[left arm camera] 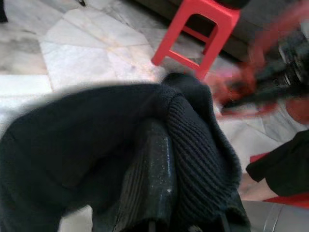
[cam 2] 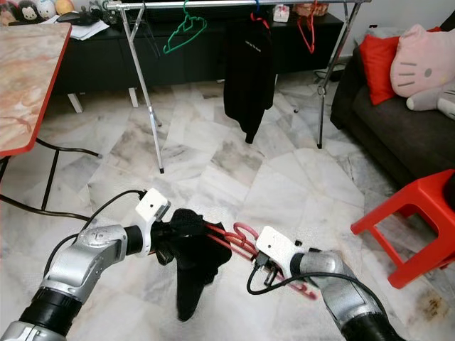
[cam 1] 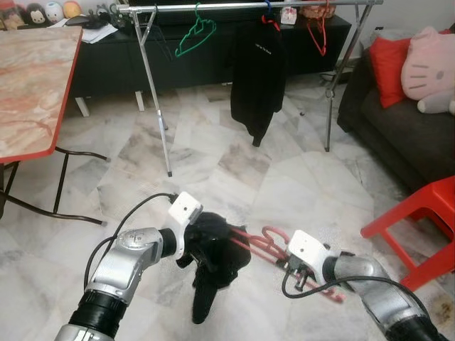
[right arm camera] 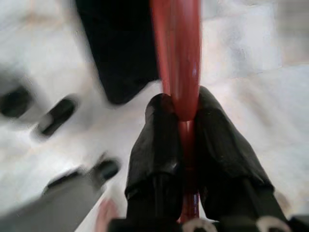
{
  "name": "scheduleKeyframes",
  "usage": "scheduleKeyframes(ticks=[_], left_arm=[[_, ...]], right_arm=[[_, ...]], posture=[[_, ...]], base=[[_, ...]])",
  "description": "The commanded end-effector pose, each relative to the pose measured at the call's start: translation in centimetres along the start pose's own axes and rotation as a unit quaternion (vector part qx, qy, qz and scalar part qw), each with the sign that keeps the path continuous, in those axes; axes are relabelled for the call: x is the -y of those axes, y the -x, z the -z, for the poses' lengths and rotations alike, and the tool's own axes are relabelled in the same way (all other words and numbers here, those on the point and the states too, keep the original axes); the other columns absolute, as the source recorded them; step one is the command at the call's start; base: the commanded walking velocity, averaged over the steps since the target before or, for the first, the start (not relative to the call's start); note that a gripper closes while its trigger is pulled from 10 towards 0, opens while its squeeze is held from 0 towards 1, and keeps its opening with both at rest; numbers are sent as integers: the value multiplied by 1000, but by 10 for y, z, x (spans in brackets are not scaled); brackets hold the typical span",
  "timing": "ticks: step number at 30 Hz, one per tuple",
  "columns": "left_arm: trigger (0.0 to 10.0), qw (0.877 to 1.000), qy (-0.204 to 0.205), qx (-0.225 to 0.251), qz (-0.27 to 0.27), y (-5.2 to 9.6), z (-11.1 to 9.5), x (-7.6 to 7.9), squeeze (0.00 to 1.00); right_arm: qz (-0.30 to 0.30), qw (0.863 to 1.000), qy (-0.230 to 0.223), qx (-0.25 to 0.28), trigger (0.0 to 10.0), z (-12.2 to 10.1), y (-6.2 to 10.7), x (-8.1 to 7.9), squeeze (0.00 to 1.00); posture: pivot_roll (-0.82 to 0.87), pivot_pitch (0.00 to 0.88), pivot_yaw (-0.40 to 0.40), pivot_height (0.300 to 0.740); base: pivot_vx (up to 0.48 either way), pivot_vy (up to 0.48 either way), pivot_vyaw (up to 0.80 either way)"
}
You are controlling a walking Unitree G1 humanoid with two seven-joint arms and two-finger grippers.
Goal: Hang hanger
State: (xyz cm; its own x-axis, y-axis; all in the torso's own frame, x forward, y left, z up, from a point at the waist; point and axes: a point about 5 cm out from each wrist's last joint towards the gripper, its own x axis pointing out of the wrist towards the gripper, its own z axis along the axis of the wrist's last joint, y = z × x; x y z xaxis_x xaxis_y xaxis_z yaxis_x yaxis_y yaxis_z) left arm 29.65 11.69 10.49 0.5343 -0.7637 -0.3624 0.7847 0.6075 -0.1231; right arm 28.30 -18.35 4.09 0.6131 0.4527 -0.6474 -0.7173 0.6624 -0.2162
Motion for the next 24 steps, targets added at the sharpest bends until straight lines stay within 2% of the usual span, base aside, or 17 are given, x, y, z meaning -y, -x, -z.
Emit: scheduleKeyframes(ticks=[1, 2, 3, 5, 6, 7, 11, 12, 14, 16, 17, 18, 19, 20, 21, 22, 24], left_arm=[[10000, 1000, -2, 6, 28, -2, -4, 10, 0], [10000, 1000, -2, 3, 28, -3, -3, 10, 0], [10000, 1000, -3, 0, 29, -3, -2, 11, 0], [10000, 1000, -4, -6, 29, -4, -1, 13, 0], [10000, 1000, -2, -7, 27, -5, 0, 13, 0], [10000, 1000, -6, -14, 15, -6, 3, 11, 0], [10000, 1000, 0, -21, -5, -8, 6, 7, 0], [10000, 1000, 1, -23, -15, -8, 6, 5, 0], [10000, 1000, 3, -24, -19, -9, 6, 4, 0], [10000, 999, 3, -24, -24, -8, 7, 3, 0], [10000, 999, 6, -24, -39, -9, 7, 0, 0], [10000, 998, 11, -24, -62, -10, 6, -5, 0], [10000, 998, 11, -24, -62, -10, 6, -5, 0], [10000, 996, 17, -22, -82, -11, 5, -10, 0], [10000, 996, 17, -22, -82, -11, 5, -10, 0], [10000, 995, 23, -19, -96, -11, 5, -13, 0], [10000, 994, 25, -18, -106, -11, 4, -15, 0]], right_arm=[[171, 984, -46, -22, 0, 4, 14, 47, 0], [187, 980, -62, -19, 0, 5, 15, 51, 0], [176, 981, -88, 4, 0, 1, 14, 50, 0], [112, 985, -117, 54, 0, -11, 10, 37, 0], [42, 989, -101, 98, 0, -24, 9, 21, 0], [1, 988, -102, 120, 0, -29, 10, 12, 0], [-46, 985, -102, 128, 0, -30, 11, 3, 0], [-95, 986, -73, 114, 0, -25, 14, -6, 0], [-150, 984, -42, 84, 0, -13, 21, -15, 0], [-171, 984, -17, 53, 0, -4, 26, -18, 0], [-177, 984, 25, -5, 0, 10, 29, -18, 0], [-182, 977, 75, -85, 0, 31, 35, -15, 0], [-182, 977, 75, -85, 0, 31, 35, -15, 0], [-185, 967, 105, -142, 0, 45, 40, -12, 0], [-185, 967, 105, -142, 0, 45, 40, -12, 0], [-185, 960, 119, -173, 0, 53, 44, -9, 0], [-184, 959, 121, -179, 0, 54, 45, -8, 0]], posture=[[-133, 90, -57, 740], [-131, 90, -57, 740], [-131, 90, -57, 740], [-129, 91, -57, 740], [-131, 90, -58, 740], [-128, 89, -58, 740], [-129, 88, -56, 740], [-128, 90, -56, 740], [-130, 87, -56, 740], [-131, 88, -55, 740], [-137, 88, -53, 740], [-138, 89, -53, 740], [-138, 89, -53, 740], [-138, 91, -53, 740], [-138, 91, -53, 740], [-139, 91, -54, 740], [-138, 90, -55, 740]], base=[[0, 0, 0], [0, 0, 0], [0, 0, 0], [0, 0, 0], [0, 0, 0], [0, 0, 0], [0, 0, 0], [0, 0, 0], [0, 0, 0], [0, 0, 0], [0, 0, 0], [0, 0, 0], [0, 0, 0], [0, 0, 0], [0, 0, 0], [0, 0, 0], [0, 0, 0]])
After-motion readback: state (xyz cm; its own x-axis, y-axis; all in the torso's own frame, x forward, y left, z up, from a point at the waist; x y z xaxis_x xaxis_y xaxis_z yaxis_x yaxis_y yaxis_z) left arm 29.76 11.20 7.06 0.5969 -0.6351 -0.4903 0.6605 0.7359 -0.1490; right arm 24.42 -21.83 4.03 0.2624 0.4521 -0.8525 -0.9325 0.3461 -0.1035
